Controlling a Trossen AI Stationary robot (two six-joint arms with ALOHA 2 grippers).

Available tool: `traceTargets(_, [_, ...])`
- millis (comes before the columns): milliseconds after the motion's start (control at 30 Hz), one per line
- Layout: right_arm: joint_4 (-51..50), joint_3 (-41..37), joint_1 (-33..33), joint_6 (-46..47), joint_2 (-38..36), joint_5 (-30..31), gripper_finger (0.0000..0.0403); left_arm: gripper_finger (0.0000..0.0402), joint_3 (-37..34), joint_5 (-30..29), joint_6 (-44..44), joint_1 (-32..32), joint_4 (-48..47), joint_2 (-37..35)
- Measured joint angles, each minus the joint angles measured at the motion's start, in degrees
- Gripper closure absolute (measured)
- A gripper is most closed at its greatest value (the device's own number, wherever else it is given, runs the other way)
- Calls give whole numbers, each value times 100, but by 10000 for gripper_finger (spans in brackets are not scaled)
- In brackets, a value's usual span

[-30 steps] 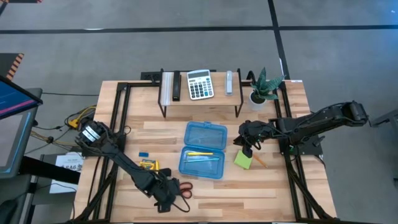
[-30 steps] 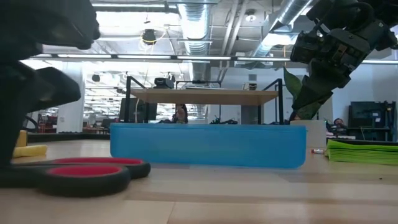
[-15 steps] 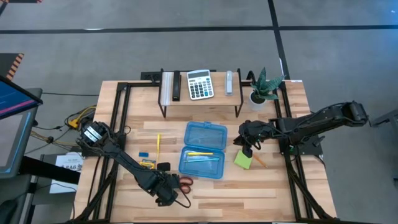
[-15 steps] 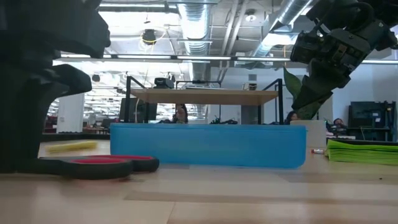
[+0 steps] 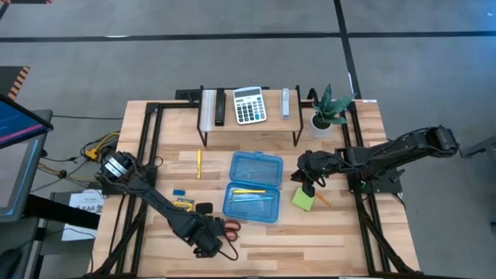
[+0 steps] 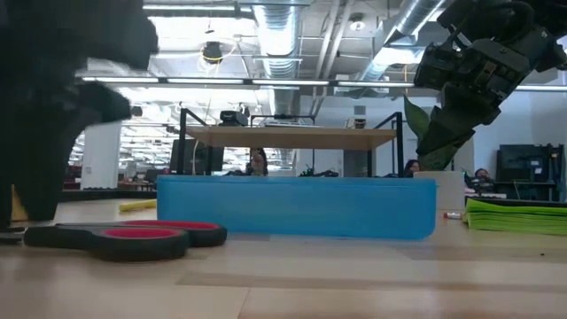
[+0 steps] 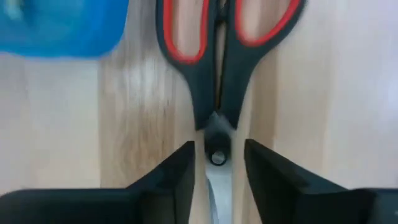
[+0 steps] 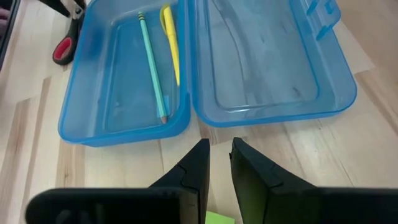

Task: Pack school essentials
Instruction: Put the scissors into the blue supply box

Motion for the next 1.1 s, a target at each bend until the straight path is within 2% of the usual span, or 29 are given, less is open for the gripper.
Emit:
traceTargets(100, [2,0,0,0,0,0,315,248,262,-395,366,-45,5,-19])
traceTargets(167, [5,0,0,0,0,2,315,239,318,-565,700,-36,404,-20])
traceTargets(267, [15,0,0,0,0,2,315,233,324,-496,1197,96,1016,10])
traceTargets(367, [19,0,0,0,0,2,315,233,324,-462,1474,249,1203,116])
traceTargets(533, [4,0,0,0,0,4,315,233,324,-469,1729,434,1241,168])
traceTargets(667, [-19,0,0,0,0,7,315,233,323,-146,1892,533,1347,425])
traceTargets(933, [8,0,0,-4,0,13,315,235,357,-36,1816,584,1351,706])
traceTargets(1100, [-9,-2,0,-4,0,13,315,271,346,42,1709,585,1360,688])
